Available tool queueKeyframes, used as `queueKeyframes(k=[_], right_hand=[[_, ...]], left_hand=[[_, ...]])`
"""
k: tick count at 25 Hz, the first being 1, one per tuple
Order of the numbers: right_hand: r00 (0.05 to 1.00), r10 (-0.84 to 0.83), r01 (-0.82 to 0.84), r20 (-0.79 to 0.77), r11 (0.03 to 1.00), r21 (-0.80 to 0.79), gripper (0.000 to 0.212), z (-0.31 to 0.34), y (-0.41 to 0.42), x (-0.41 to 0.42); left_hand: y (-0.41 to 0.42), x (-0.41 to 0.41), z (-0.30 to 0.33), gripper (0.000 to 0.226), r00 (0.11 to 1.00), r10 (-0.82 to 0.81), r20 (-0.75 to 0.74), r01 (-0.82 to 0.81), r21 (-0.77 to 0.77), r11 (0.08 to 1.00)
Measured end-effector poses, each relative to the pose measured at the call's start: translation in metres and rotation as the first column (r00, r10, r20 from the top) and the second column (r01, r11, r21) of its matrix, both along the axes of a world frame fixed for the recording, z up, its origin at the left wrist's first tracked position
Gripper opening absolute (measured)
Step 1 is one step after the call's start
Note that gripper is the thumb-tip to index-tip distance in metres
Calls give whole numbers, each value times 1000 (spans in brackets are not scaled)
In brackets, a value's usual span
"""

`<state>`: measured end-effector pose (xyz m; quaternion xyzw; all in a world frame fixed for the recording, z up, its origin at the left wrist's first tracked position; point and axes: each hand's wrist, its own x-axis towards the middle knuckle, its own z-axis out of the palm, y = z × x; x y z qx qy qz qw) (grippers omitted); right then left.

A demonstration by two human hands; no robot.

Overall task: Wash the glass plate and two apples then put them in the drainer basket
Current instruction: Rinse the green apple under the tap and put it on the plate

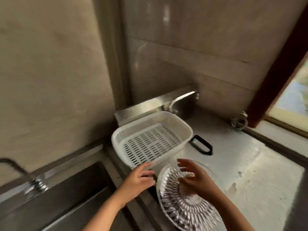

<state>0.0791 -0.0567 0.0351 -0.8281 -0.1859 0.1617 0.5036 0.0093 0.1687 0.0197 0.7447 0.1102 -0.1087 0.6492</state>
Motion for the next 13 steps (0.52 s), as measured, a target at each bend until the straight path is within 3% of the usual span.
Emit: queueKeyframes(k=[3, 6, 9, 13], right_hand=[[961, 276, -277, -18, 961, -30, 47, 13, 88, -27], [826, 563, -563, -16, 824, -62, 42, 15, 193, -79], [629, 776, -777, -52, 626, -67, 41, 9, 292, -155], [385, 917, -923, -107, 383, -40, 37, -14, 388, -279]], left_hand=[[62, -73, 12, 55, 966, 257, -16, -257, 19, 966], [121, -175, 15, 53, 857, 513, -43, -509, 71, 858], [162, -293, 8, 49, 650, 758, -53, -752, 101, 652], [180, -441, -5, 45, 339, 937, -89, -924, 156, 349]])
